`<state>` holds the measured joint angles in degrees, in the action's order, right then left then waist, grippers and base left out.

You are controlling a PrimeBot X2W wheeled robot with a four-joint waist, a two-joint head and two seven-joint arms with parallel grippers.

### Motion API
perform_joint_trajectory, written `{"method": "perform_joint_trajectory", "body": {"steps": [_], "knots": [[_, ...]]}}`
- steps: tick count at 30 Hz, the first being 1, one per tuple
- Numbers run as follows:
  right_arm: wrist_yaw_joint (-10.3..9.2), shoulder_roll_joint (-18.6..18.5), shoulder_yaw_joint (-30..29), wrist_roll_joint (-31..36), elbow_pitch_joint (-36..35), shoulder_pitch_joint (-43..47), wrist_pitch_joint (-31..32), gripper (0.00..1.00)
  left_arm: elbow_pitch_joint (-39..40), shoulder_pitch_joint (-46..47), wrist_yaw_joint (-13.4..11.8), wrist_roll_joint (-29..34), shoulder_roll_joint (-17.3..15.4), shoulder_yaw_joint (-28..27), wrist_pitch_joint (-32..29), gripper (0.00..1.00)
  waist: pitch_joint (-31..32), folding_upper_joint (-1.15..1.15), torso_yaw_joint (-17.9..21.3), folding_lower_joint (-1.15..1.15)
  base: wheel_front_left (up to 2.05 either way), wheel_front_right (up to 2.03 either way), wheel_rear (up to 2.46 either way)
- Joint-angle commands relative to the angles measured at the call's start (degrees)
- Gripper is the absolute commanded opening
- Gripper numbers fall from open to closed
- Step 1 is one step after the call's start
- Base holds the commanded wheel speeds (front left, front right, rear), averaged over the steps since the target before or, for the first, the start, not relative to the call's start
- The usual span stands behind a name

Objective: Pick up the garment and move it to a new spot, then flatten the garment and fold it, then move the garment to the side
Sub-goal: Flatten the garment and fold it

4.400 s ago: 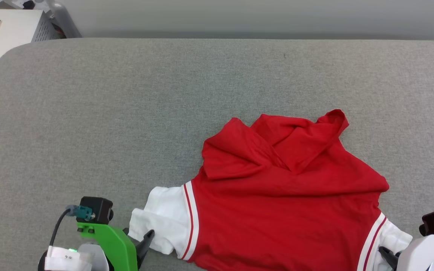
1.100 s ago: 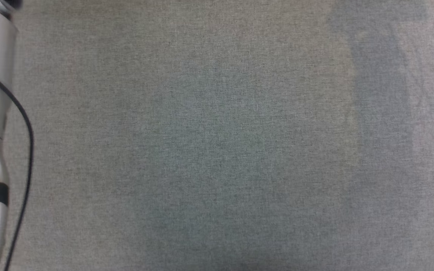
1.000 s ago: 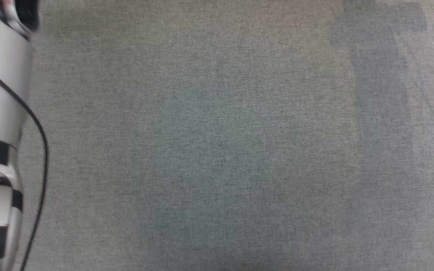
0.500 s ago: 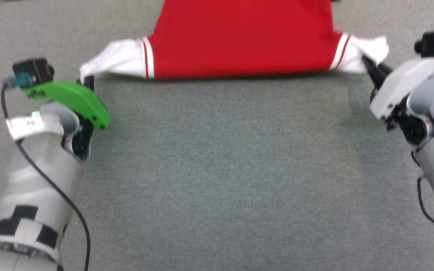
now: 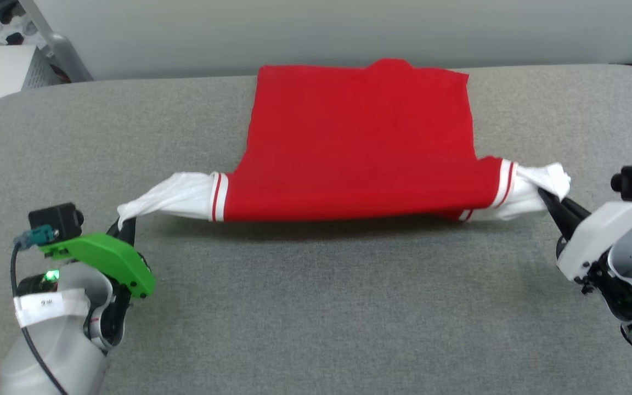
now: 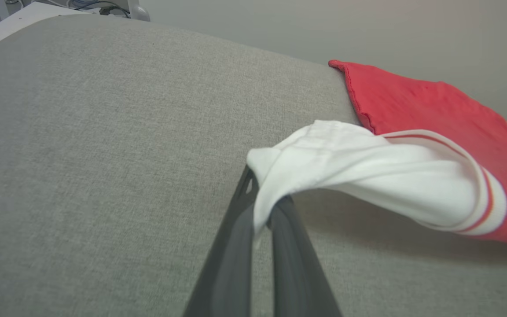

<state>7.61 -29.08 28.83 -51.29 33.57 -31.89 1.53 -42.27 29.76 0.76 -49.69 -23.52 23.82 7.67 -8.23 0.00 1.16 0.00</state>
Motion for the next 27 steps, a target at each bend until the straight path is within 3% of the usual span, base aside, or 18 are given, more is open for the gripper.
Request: {"method": "perform_joint_trajectory", "body": {"steps": [1, 7, 15, 21, 27], "knots": [[-0.12, -1.37, -1.63, 1.04, -0.80, 2.72, 0.07, 0.00, 2.98, -3.52, -2.15, -0.87, -2.44, -0.90, -0.53, 0.00, 2.87, 0.00, -0.31, 0.00, 0.00, 0.00, 0.00], [-0.12, -1.59, -9.67, 4.83, -7.07, 13.60, 2.83, 0.00, 23.84, -17.97, -11.77, -2.30, -7.78, -3.20, -4.36, 0.00, 4.66, 0.00, -1.08, 0.00, 0.00, 0.00, 0.00], [-0.12, 4.41, -23.99, 12.84, -18.94, 29.79, 10.77, 0.00, 46.12, -35.34, -23.42, -4.02, -12.77, -6.26, -8.42, 0.00, 5.64, 0.00, -1.42, 0.00, 0.00, 0.00, 0.00], [-0.12, 12.03, -33.60, 18.75, -29.39, 40.83, 18.42, 0.00, 54.67, -44.01, -28.54, -4.93, -14.16, -7.36, -9.83, 0.00, 5.57, 0.00, -2.02, 0.00, 0.00, 0.00, 0.00], [-0.12, 18.42, -37.69, 22.96, -36.31, 47.00, 25.01, 0.00, 56.87, -47.55, -29.81, -5.48, -13.94, -5.83, -11.35, 0.00, 4.85, 0.00, -2.63, 0.00, 0.00, 0.00, 0.00]]}}
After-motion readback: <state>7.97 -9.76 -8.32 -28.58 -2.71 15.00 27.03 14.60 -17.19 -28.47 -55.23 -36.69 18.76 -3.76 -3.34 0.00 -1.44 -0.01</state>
